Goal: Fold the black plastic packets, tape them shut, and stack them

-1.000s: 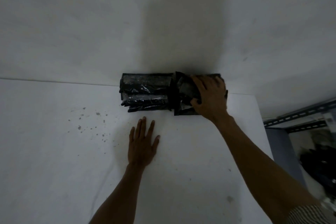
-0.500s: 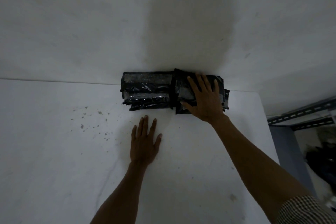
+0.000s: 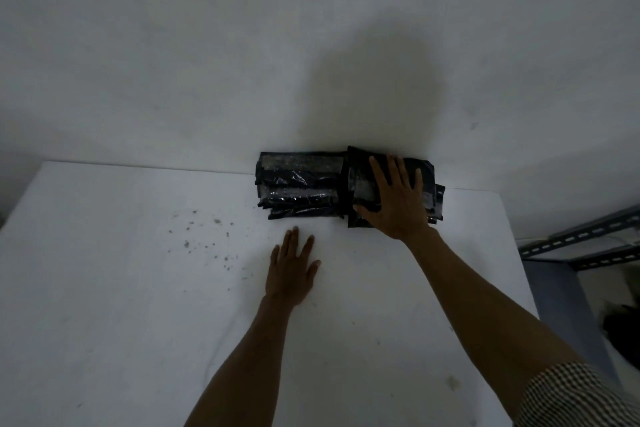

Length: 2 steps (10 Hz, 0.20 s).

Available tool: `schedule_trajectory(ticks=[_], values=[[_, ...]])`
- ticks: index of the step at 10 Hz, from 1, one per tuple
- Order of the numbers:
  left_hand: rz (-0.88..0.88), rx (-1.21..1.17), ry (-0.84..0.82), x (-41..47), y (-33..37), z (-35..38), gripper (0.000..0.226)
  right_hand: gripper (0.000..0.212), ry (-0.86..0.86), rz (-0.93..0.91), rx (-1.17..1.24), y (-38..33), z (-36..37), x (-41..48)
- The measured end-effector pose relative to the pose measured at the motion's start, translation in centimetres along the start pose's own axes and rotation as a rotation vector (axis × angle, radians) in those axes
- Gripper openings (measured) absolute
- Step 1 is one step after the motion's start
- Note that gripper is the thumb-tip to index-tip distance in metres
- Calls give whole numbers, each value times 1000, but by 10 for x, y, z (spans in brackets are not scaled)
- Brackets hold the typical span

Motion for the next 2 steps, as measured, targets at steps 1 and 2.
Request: schedule_trajectory(ticks=[1, 2], values=[[-1, 12, 101, -12, 4, -38, 59, 100, -4, 23, -5, -9, -21, -9], [68, 26, 183, -23, 10, -65, 58, 99, 18, -9, -4, -16, -34, -17]])
Point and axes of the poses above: each hand's wrist, its own x-axis towards the middle knuckle, its own z-axis out of the palm, y = z × x, the point moved 2 cm from there along x, towards the middle knuckle, and after that the axes turned 11 degrees about -y, right-handed, at the moved point
